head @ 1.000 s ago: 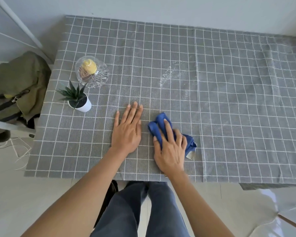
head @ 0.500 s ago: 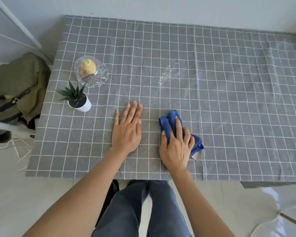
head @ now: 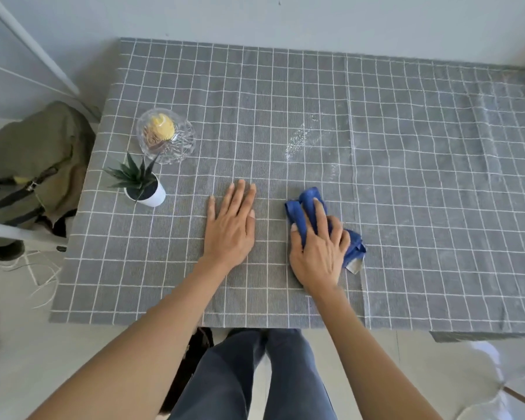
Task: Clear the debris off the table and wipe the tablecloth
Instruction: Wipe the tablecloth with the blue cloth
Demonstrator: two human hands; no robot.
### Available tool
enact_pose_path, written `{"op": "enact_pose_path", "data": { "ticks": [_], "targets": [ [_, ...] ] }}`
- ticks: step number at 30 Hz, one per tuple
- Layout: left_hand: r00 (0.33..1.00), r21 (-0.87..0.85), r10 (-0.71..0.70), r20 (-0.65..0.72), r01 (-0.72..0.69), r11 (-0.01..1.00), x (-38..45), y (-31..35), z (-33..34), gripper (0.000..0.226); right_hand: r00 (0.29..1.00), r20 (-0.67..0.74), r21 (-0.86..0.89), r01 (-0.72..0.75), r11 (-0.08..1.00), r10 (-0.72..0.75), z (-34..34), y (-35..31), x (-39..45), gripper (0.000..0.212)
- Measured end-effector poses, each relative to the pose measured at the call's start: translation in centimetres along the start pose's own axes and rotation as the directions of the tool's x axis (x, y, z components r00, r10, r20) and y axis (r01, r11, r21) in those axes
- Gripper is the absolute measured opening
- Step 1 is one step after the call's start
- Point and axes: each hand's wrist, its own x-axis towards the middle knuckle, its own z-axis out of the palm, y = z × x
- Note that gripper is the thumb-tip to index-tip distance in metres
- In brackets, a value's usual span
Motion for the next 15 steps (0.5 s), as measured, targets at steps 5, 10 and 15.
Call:
{"op": "enact_pose_path", "data": {
  "ticks": [5,10,15],
  "targets": [
    [1.000,-0.009,0.013,0.003,-0.013,1.000,6.6,0.1,-1.8,0.051,0.999,-0.025,0.058,0.024,0.998,-0.023,0.2,-1.4,3.0,0.052],
    [0.999,0.004,-0.005,-0.054,0.005,1.000,12.8,-0.8,-2.7,0.051,0.997,-0.064,0.148,-0.043,0.988,0.053,-0.2,-4.1,9.4,0.052],
    [0.998,-0.025,-0.007,-0.066,0.005,1.000,15.4,-2.4,-2.3,0.050,0.998,-0.060,0.138,-0.026,0.990,0.035,0.5,-6.6,14.9,0.046]
  ]
}}
